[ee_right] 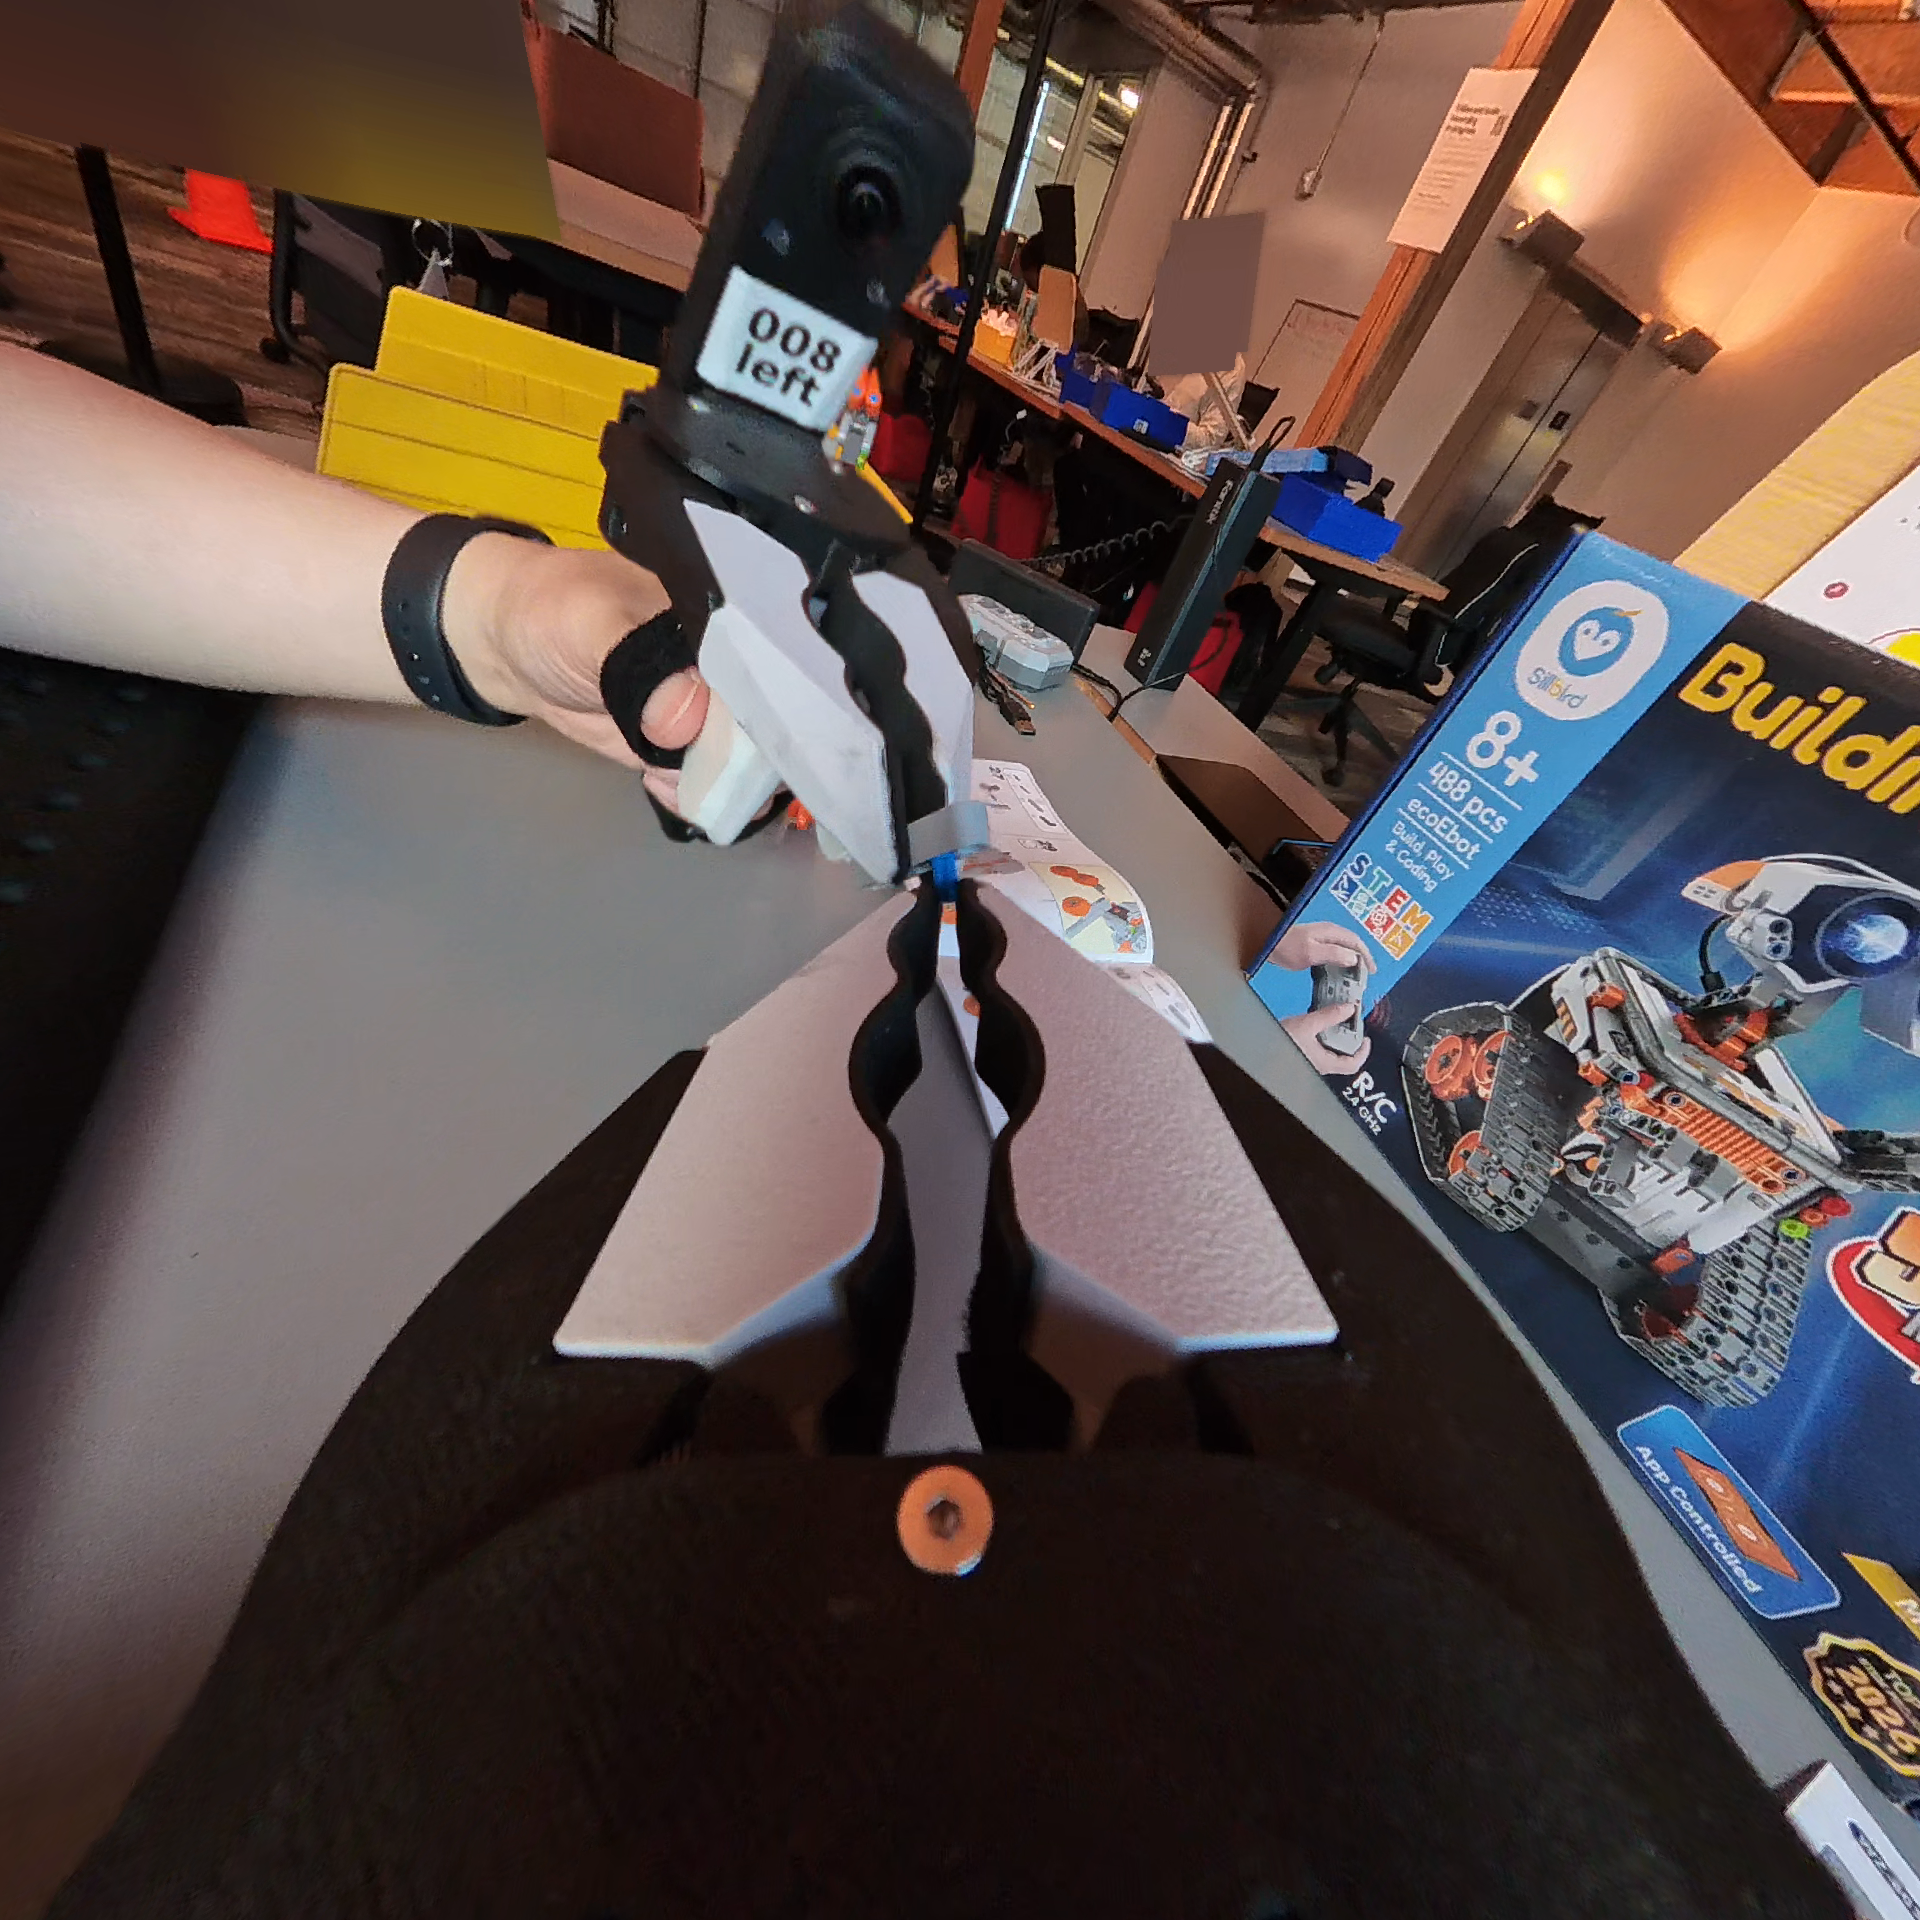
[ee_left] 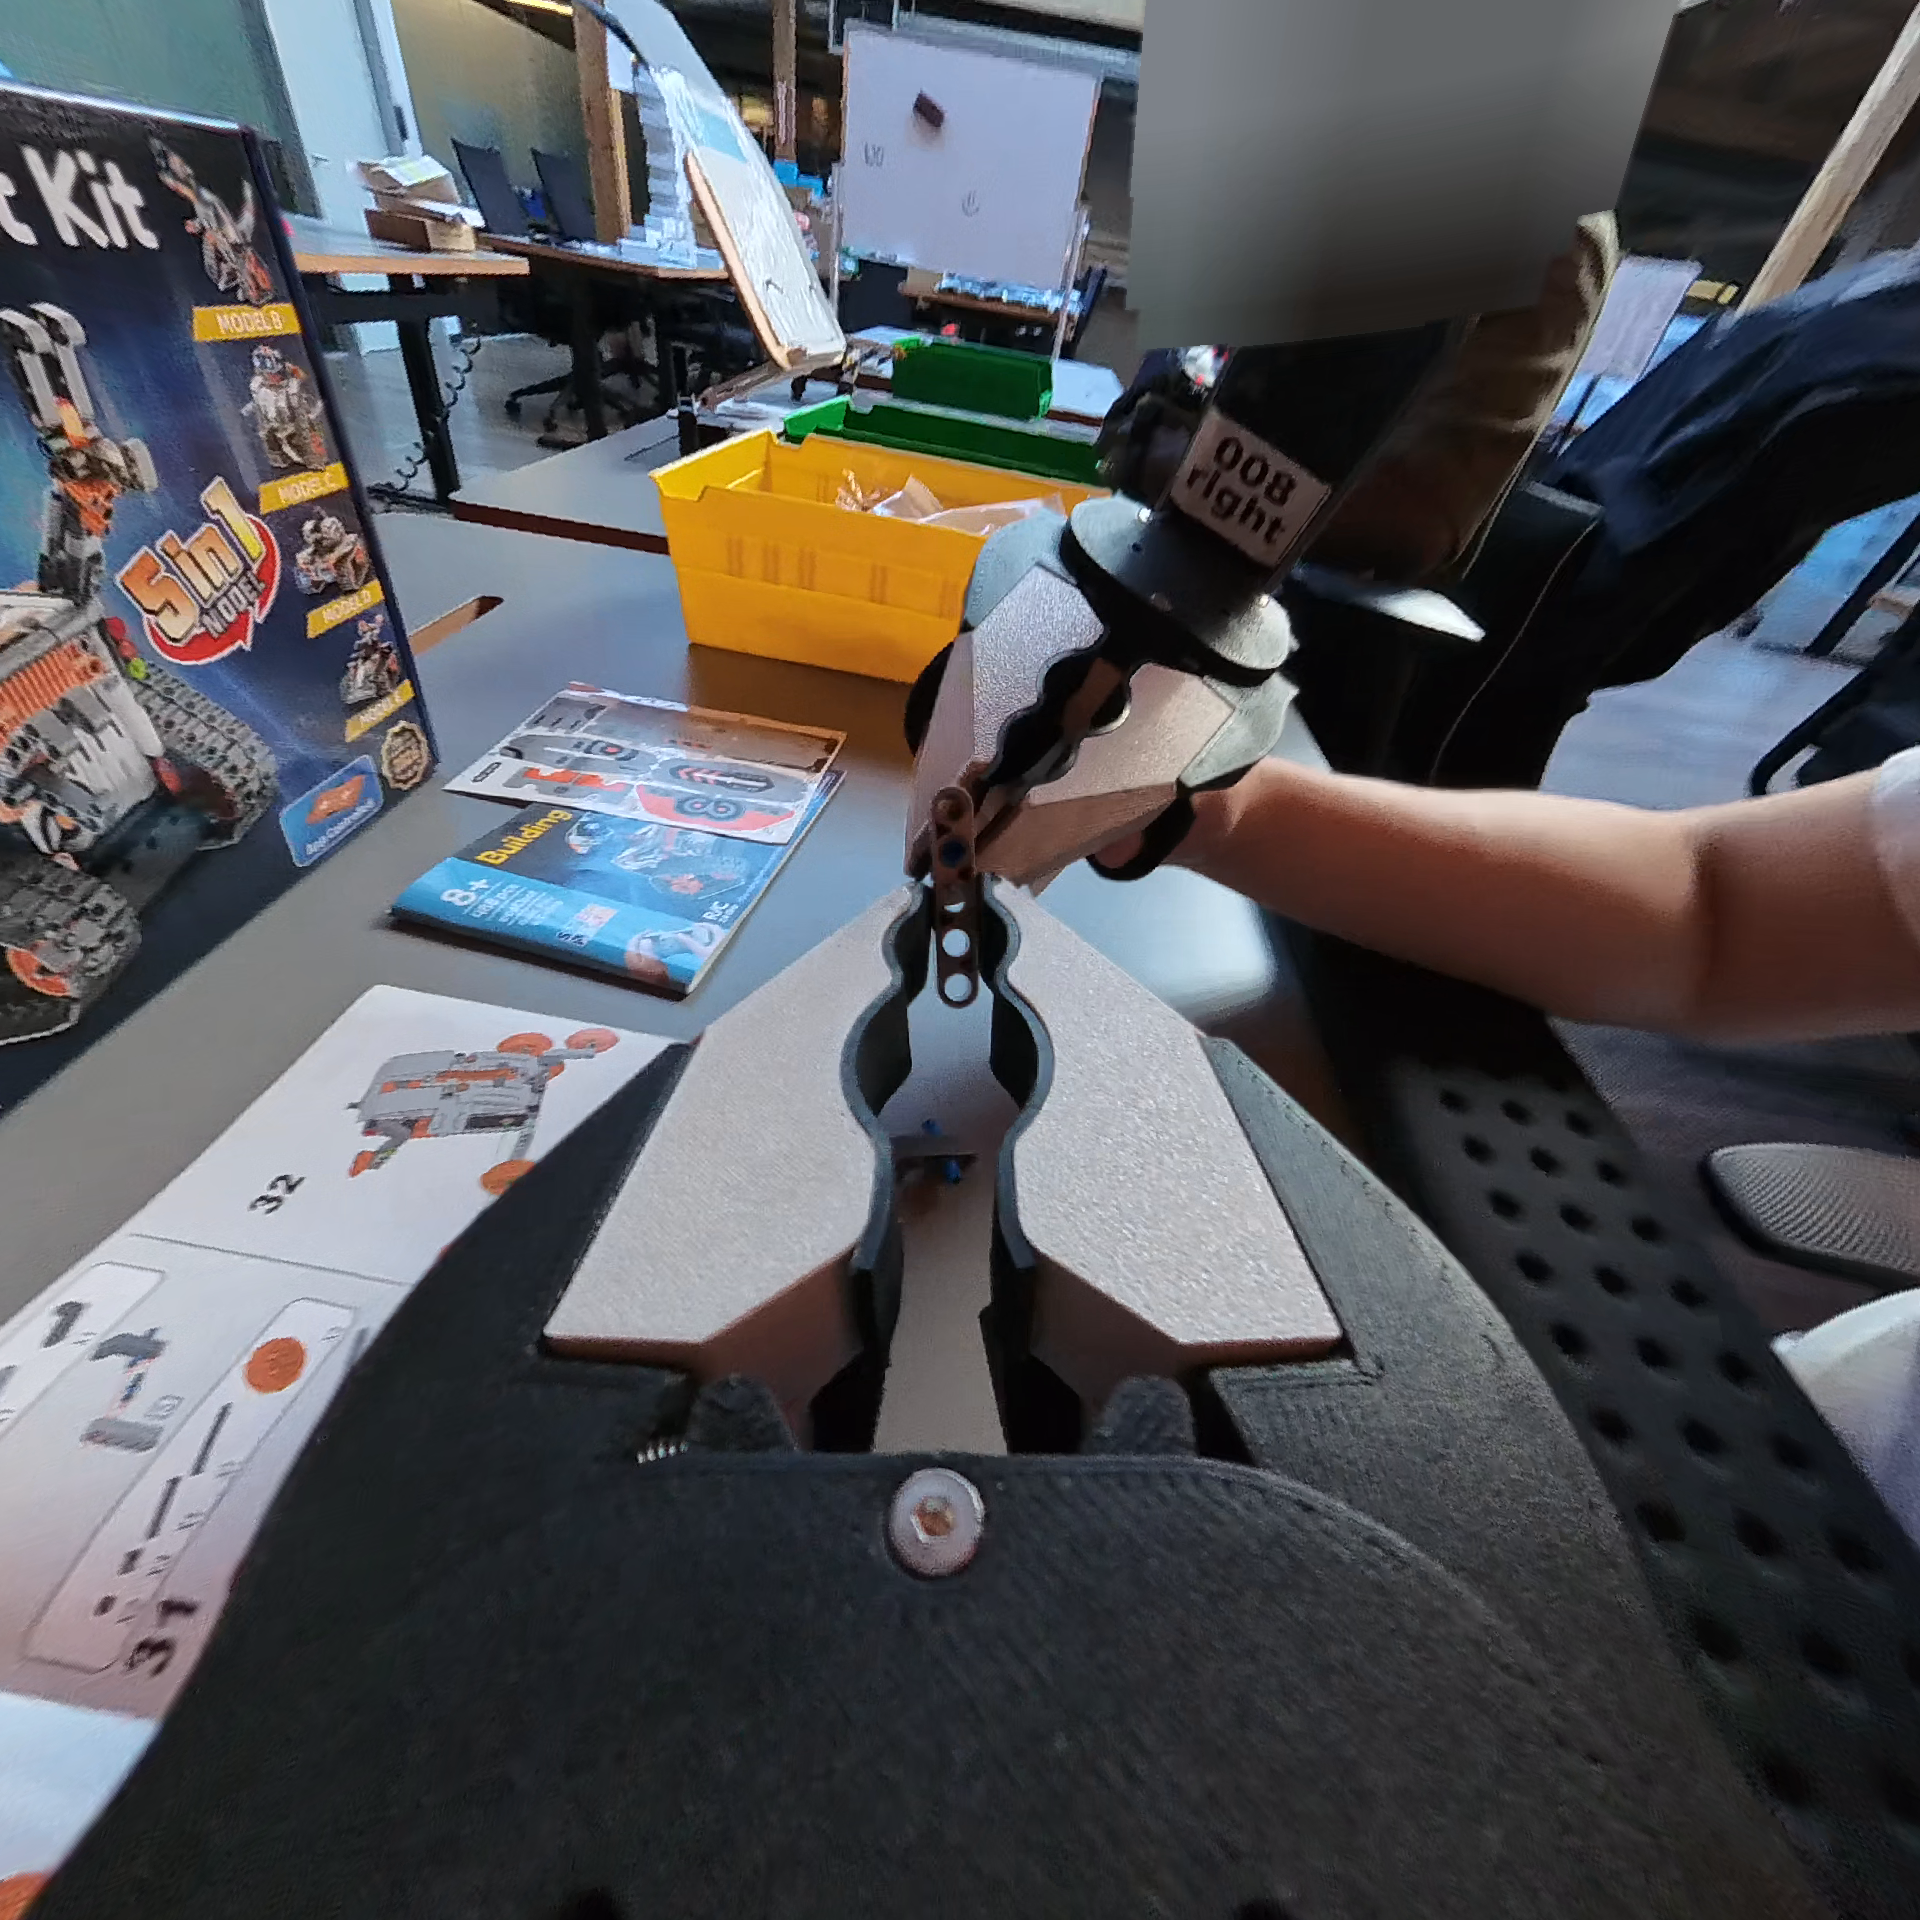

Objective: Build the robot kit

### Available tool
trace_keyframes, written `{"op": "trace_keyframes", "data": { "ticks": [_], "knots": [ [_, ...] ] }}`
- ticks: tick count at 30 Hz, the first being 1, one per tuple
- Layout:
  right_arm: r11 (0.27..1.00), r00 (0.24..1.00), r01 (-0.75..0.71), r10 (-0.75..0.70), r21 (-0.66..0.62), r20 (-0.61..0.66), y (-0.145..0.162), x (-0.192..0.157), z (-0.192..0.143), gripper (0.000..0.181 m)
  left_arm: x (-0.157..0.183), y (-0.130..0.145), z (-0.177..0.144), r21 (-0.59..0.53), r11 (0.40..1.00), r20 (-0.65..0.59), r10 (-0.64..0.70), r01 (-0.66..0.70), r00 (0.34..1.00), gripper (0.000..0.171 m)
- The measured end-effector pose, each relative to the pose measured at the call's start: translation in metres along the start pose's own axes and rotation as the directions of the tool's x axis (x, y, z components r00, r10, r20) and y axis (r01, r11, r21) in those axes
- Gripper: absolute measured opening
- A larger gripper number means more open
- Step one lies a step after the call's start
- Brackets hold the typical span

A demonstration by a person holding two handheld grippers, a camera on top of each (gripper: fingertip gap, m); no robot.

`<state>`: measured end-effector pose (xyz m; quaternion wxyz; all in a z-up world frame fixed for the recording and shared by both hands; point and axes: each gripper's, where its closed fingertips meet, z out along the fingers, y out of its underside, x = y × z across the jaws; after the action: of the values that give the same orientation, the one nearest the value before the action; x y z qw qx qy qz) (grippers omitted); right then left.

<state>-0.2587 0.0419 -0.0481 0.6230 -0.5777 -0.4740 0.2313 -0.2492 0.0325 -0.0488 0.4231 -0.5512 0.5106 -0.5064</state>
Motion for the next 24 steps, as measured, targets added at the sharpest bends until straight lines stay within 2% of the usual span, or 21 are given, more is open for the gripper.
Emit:
{"op": "trace_keyframes", "data": {
  "ticks": [4, 8, 13, 19, 24],
  "knots": [
    [0.999, 1.0, -0.003, 0.002, -0.041, -0.012, 0.008, 0.001, 0.003, 0.003, -0.006, 0.007, 0.0, -0.067, 0.998, 0.045, 0.011, -0.008, 0.999, 0.005],
    [0.996, 0.996, 0.045, -0.051, -0.072, -0.08, 0.008, 0.006, 0.005, 0.007, -0.009, 0.008, 0.0, -0.075, 0.997, 0.055, -0.029, 0.033, 0.998, 0.005],
    [0.992, 0.995, 0.053, -0.062, -0.117, -0.081, 0.011, 0.003, 0.007, 0.002, -0.01, 0.011, -0.001, -0.087, 0.994, 0.045, -0.067, 0.071, 0.997, 0.005],
    [0.991, 0.996, -0.02, 0.008, -0.129, -0.092, 0.012, 0.007, 0.008, 0.002, -0.013, 0.005, -0.001, -0.017, 0.988, 0.028, -0.154, 0.154, 0.988, 0.005],
    [0.993, 0.996, -0.066, 0.06, -0.1, -0.07, 0.005, 0.006, 0.003, 0.002, -0.009, -0.003, -0.001, 0.042, 0.968, -0.037, -0.244, 0.246, 0.969, 0.005]
  ]
}}
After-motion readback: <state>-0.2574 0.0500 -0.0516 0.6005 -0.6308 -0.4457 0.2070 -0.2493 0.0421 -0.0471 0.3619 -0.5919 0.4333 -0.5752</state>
